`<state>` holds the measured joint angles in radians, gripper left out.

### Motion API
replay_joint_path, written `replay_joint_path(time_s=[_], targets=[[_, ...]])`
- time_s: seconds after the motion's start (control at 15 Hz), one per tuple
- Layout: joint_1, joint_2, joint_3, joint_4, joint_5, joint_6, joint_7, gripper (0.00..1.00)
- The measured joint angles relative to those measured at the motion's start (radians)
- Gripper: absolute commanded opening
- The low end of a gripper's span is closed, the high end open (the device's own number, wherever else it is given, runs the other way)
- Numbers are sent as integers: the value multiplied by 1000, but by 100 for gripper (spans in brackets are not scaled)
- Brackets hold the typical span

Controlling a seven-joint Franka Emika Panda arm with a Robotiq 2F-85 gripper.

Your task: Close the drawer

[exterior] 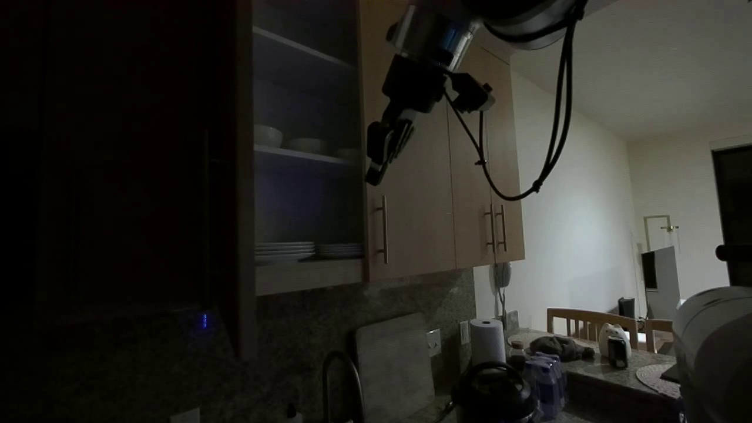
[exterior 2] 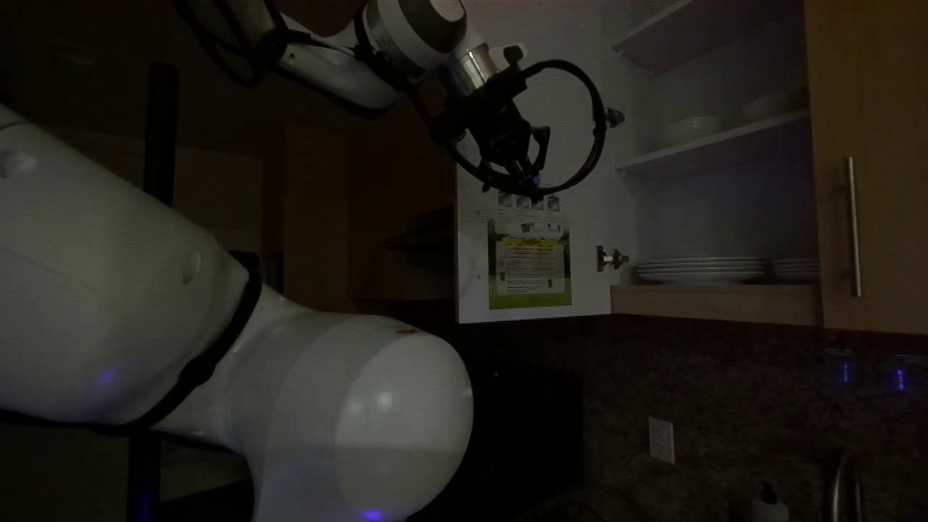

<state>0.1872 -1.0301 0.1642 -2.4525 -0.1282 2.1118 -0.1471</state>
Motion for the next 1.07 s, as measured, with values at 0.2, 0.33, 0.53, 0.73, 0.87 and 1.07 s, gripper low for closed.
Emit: replay_joint_path(time_s=[0.2,0.33,0.53,0.73,0.87,1.07], targets=[[0,-25,34,0,-1,0,0,7],[1,-42,54,0,-2,0,0,7],[5,-62,84,0,-2,0,0,7],[22,-73,111,-1,-2,1,0,7],[31,-84,131,-4,-4,5,0,7],[50,-106,162,-20,-21,32,0,7]])
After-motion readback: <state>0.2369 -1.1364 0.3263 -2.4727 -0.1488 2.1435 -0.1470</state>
